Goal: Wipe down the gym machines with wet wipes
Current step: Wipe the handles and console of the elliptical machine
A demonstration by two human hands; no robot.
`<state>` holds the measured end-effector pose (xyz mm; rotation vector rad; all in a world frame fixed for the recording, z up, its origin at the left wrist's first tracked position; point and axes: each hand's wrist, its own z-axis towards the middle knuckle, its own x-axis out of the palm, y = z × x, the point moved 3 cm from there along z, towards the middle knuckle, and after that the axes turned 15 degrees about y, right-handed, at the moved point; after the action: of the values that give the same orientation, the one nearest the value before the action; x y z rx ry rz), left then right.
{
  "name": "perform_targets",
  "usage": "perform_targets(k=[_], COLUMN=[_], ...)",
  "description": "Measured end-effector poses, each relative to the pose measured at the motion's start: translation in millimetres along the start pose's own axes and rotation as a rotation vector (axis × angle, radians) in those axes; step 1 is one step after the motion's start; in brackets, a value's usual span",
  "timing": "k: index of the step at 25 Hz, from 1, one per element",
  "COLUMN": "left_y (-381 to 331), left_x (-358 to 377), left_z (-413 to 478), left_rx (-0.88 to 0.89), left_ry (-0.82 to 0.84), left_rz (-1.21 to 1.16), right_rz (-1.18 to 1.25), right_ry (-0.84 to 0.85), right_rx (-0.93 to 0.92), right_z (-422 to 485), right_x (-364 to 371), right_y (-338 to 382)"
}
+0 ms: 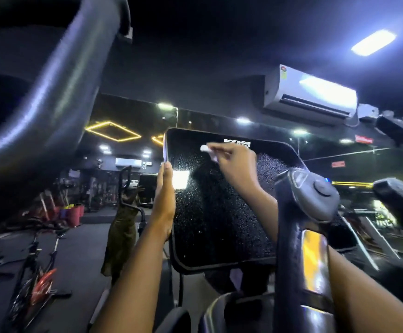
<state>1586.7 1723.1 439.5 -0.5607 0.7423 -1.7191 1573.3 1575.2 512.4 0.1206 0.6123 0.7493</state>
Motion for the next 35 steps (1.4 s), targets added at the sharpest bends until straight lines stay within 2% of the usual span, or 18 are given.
perform_targets(k=[3,7,11,16,21,24,27,30,32,35], left_y=[9,7,6,1,-13,-19,-15,-6,-5,1], left_x=[0,-2,-1,1,7,12,8,4,4,4], left_z=[3,-2,-3,-3,-13,-21,-18,-13,-8,-2], left_rx=[-0.011,-0.055,-0.026,0.040,0.018,0.017,0.001,-0.024,-0.009,0.025], left_ry=[0.004,-0.013,-0.017,0.025,0.012,-0.010,-0.020,-0.033,-0.027,-0.018], left_rz=[0.004,-0.002,-0.044,-0.159,-0.395,-0.361,-0.146,-0.024,0.000,0.001], right_rz=[-0.083,-0.280,-0.432,-0.458,-0.462,-0.386,-0.318,-0.233,-0.225,-0.383], right_ry=[-0.084,0.001,0.106,0.120,0.130,0.183,0.095,-0.036,-0.043,0.003], right_rx=[-0.117,-0.143,-0.214,-0.378,-0.501,-0.571,-0.512,-0.273,-0.170,-0.184], right_z=[29,66,69,22,-70,-95,-48,29,67,89], right_x=[19,41,47,57,54,41,18,3,5,18], right_y=[37,54,56,48,43,42,37,21,10,6])
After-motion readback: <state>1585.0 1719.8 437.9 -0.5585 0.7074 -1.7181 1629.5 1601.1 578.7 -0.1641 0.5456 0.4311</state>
